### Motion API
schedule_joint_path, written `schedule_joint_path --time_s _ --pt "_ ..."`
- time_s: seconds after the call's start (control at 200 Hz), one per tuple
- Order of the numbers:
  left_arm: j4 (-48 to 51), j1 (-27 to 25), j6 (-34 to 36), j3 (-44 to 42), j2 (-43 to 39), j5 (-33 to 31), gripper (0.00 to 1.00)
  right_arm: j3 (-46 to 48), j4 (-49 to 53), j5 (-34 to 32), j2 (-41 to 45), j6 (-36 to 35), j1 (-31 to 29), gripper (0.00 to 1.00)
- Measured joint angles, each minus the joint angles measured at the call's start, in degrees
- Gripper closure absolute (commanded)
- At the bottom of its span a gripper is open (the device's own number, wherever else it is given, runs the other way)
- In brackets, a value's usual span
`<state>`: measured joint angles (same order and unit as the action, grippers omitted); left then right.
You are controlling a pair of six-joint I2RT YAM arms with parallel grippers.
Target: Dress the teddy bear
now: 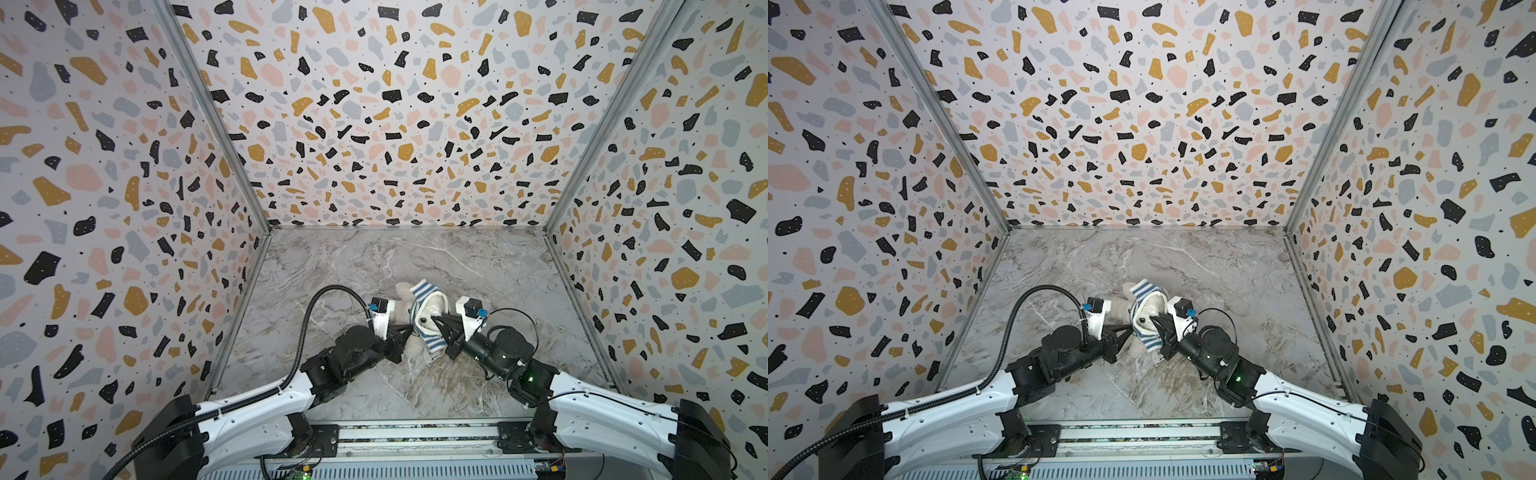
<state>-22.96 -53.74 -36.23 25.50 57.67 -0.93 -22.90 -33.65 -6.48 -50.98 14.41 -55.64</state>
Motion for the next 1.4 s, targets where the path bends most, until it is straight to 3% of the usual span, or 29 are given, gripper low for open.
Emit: schedule_joint_path --time_s 0.26,0.806,0.996,1.081,1.251,1.402 --pt "-9.29 -1.31 -0.37 -0.59 3.67 3.98 1.00 0.37 -2.01 -1.07 0.00 1.18 -0.09 1.00" --pt "-10.40 -1.90 1.57 -1.99 6.40 -4.90 1.00 0.37 -2.86 -7.56 -2.45 4.76 -4.50 1.00" --pt "-15.47 -2.47 -0.04 -4.42 6.84 -1.84 0.76 0.37 -3.89 -9.60 -3.06 4.70 -5.75 1.00" --pt "-19.69 -3.93 -2.62 -5.55 8.48 -0.63 0.71 0.37 -5.01 -10.49 -3.04 4.55 -6.36 1.00" --pt "-27.54 -6.67 -6.93 -6.80 12.96 0.72 0.71 0.37 -6.29 -11.23 -3.13 4.50 -6.54 1.00" --pt "-32.30 -7.85 -9.07 -6.80 14.53 1.01 0.82 0.37 -7.13 -11.65 -3.34 4.50 -7.21 1.00"
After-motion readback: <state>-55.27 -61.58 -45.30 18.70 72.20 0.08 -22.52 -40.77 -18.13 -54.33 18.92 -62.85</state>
